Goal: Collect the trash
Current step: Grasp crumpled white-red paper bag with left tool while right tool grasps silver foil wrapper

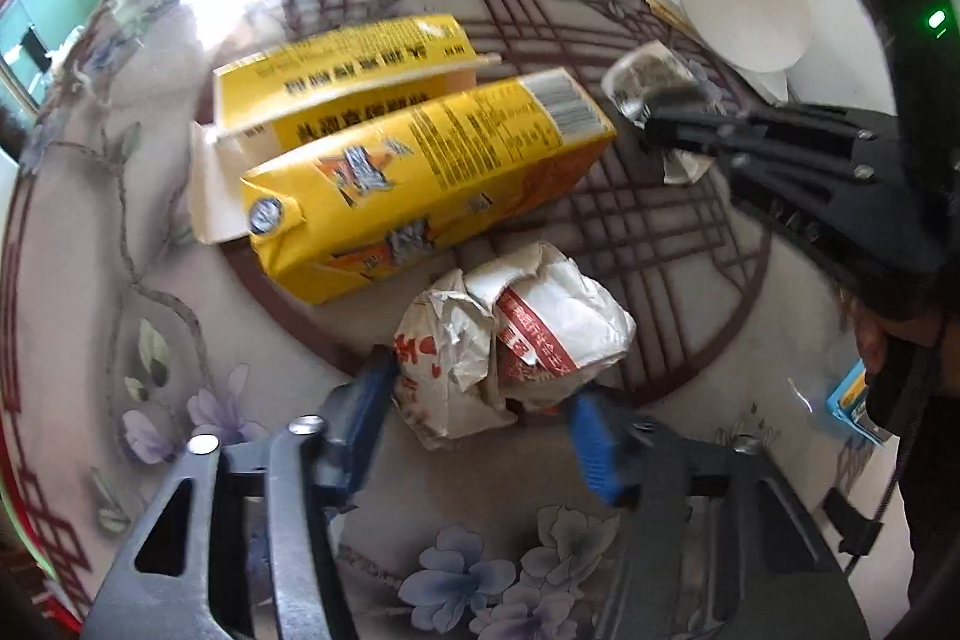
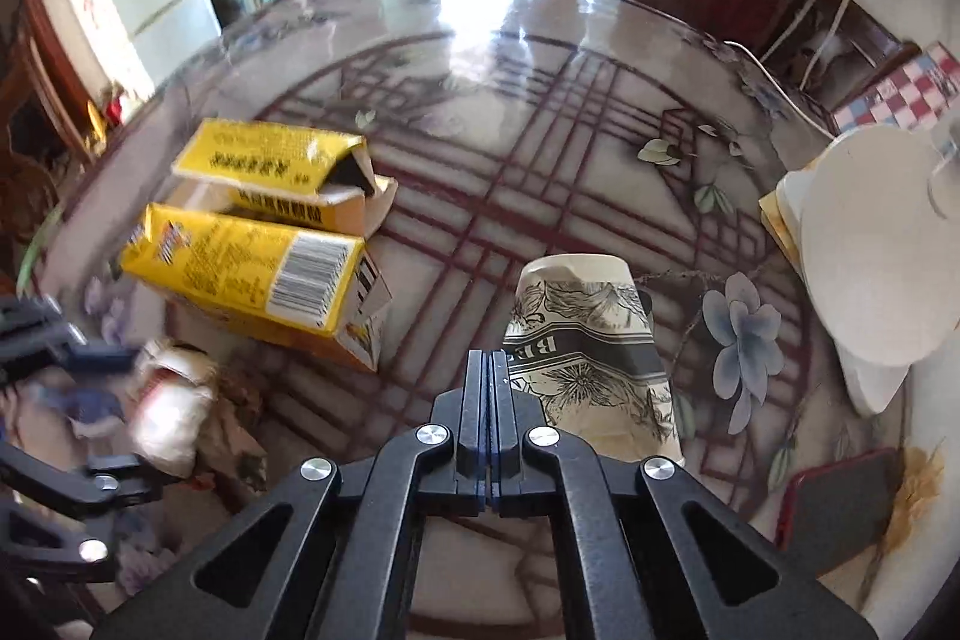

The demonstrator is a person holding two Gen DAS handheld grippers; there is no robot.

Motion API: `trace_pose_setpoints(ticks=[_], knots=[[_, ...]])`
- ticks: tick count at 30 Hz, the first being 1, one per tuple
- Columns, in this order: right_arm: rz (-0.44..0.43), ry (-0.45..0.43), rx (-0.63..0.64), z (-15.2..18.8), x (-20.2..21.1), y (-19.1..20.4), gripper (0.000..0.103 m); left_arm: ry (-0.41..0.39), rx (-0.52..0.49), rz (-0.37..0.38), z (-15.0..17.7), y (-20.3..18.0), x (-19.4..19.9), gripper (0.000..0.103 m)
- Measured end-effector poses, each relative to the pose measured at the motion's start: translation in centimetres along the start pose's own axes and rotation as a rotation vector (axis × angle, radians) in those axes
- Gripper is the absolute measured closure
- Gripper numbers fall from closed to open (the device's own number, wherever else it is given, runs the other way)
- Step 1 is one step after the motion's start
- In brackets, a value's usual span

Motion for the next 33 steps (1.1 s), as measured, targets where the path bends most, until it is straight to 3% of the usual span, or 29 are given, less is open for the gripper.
trace_pose_setpoints(ticks=[3, 6, 16, 26, 33], knots=[[-0.039, -0.04, -0.098, -0.4, 1.3, -0.4, 0.103, -0.004, -0.016, 0.002, 0.0, 0.1, 0.2, 0.068], [-0.073, -0.08, -0.167, -0.9, 3.1, -0.3, 0.103, -0.033, 0.019, 0.007, 0.0, 0.8, 1.4, 0.071], [-0.078, -0.214, -0.258, -2.2, 9.7, 1.4, 0.103, -0.147, 0.13, -0.016, 0.1, 4.0, 7.0, 0.071], [-0.049, -0.295, -0.236, -3.5, 14.7, 3.5, 0.103, -0.284, 0.134, -0.06, -1.1, 5.2, 11.7, 0.071], [-0.054, -0.327, -0.227, -4.0, 16.5, 5.2, 0.103, -0.325, 0.151, -0.082, 0.1, 6.5, 13.9, 0.07]])
Point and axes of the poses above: each gripper's, at about its wrist camera, not at the fingertips, and x roughly against the way its jaws point, y to its left, z to its underside, the point moved 10 cm from there along -x, roughly the way its jaws point, and after that the axes turned 6 degrees about -y, right-handed, at the moved point
